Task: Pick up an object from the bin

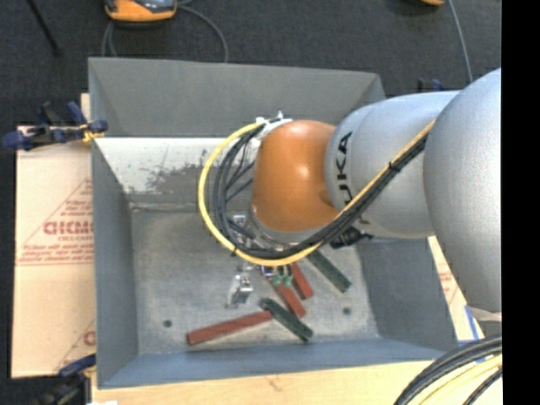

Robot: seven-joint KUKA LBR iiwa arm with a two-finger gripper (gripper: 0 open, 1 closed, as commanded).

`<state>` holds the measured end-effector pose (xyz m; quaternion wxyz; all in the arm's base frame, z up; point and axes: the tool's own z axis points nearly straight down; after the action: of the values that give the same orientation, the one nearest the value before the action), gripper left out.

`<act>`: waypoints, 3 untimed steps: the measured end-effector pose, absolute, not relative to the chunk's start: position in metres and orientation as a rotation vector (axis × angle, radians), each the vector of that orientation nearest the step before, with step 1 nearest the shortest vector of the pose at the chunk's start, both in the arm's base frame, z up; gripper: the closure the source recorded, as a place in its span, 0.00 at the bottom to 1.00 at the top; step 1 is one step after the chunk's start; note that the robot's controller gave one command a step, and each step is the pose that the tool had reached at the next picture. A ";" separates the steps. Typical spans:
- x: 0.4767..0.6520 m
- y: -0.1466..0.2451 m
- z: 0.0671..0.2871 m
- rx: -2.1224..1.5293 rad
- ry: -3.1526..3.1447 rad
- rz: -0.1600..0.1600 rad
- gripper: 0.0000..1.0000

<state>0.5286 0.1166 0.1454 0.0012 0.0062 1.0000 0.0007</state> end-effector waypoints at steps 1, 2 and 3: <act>0.529 0.117 0.145 0.020 3.139 0.002 0.00; 0.489 0.097 0.106 -0.378 3.118 0.000 1.00; 0.489 0.097 0.106 -0.375 3.118 0.001 0.00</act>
Offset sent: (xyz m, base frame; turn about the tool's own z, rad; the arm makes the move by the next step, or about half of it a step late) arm -0.0400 -0.0189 -0.0391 -0.2566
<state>0.4892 0.0973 0.1063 0.0005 -0.1193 0.9929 0.0004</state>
